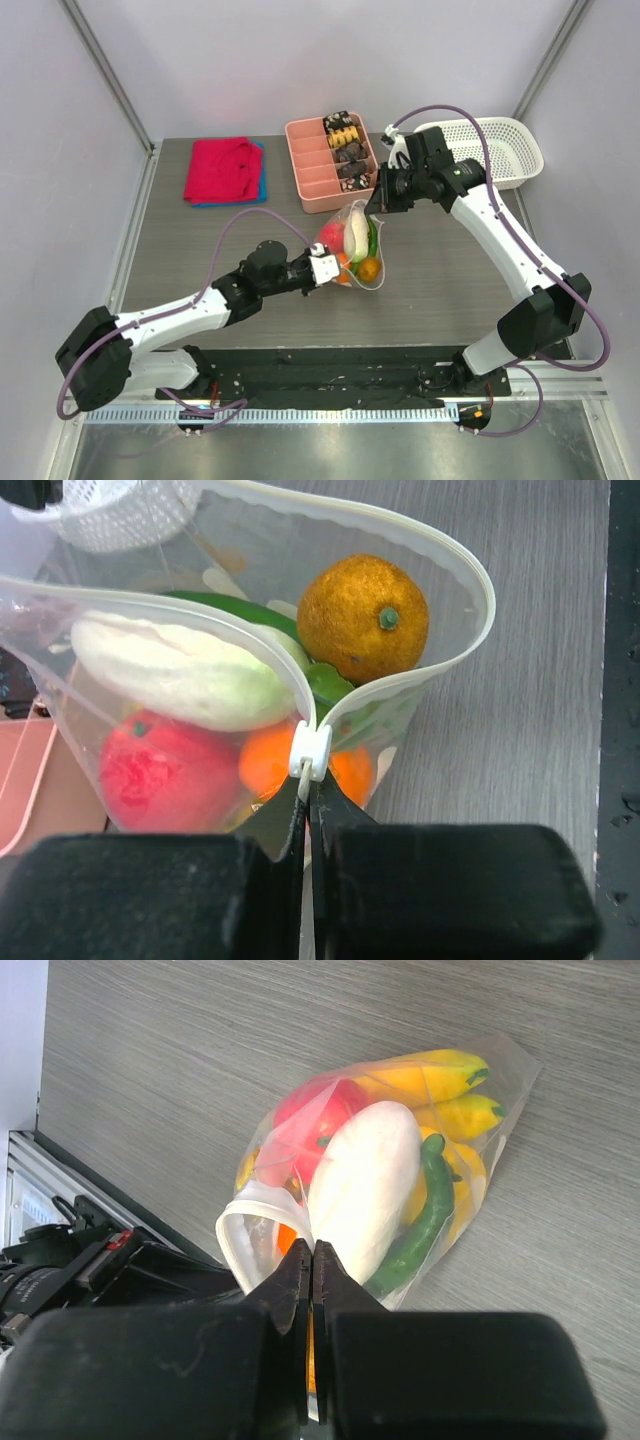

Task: Place the food in the zip-top bag and seal the zipper
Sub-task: Adjust the zipper food storage bag at the center of the board.

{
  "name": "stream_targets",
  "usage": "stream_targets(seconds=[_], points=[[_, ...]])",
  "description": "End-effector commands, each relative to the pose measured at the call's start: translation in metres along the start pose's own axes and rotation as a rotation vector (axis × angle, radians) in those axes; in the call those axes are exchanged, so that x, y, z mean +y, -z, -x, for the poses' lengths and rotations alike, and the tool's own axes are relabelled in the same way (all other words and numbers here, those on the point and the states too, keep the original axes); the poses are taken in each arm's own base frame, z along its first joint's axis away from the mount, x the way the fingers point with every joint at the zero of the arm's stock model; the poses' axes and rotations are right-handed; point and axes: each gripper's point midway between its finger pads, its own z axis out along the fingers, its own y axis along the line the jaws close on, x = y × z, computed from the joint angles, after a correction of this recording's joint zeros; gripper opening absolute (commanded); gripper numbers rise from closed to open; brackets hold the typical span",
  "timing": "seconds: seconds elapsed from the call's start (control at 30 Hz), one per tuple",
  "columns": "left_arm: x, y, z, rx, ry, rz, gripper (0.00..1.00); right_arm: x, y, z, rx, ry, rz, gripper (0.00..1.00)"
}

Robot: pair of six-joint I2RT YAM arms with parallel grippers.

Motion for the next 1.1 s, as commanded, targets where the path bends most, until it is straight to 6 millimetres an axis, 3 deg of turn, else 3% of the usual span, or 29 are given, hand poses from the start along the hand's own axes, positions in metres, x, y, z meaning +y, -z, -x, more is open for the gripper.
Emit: stream_targets(seconds=[0.0,0.07,0.23,0.4,0.5,0.7,0.83,0.87,0.9,1.07], points=[[0.015,0.015,0.036,-0.071,0.009,0.045,0.00,0.001,0.009,0.015,-0.058,0.062,0.006,0.01],[0.020,0.026,0.052,-0.096,0.078,0.049,0.00,-0.005,0.010,0.016,-0.060,0.109,-0.002,0.01],[0.037,0.042,0.066,-0.107,0.266,0.088,0.00,-0.018,0.012,0.024,-0.078,0.171,-0.029,0.04],[0.062,0.050,0.053,-0.081,0.417,0.158,0.00,-0.023,0.012,0.031,-0.078,0.207,-0.029,0.04],[0.078,0.053,0.039,-0.061,0.504,0.196,0.00,-0.023,0.011,0.026,-0.056,0.232,-0.018,0.10],[0.106,0.057,0.019,-0.056,0.640,0.260,0.00,-0.026,0.005,0.024,-0.033,0.277,-0.007,0.07],[0.122,0.057,0.019,-0.077,0.687,0.293,0.00,-0.024,-0.004,0.039,-0.039,0.308,0.017,0.11],[0.129,0.058,0.025,-0.092,0.692,0.302,0.00,-0.024,-0.007,0.042,-0.041,0.309,0.019,0.09],[0.132,0.058,0.025,-0.098,0.714,0.307,0.00,-0.023,-0.009,0.047,-0.047,0.313,0.019,0.01],[0.150,0.065,0.043,-0.141,0.753,0.326,0.00,-0.024,-0.020,0.072,-0.068,0.340,0.012,0.01]])
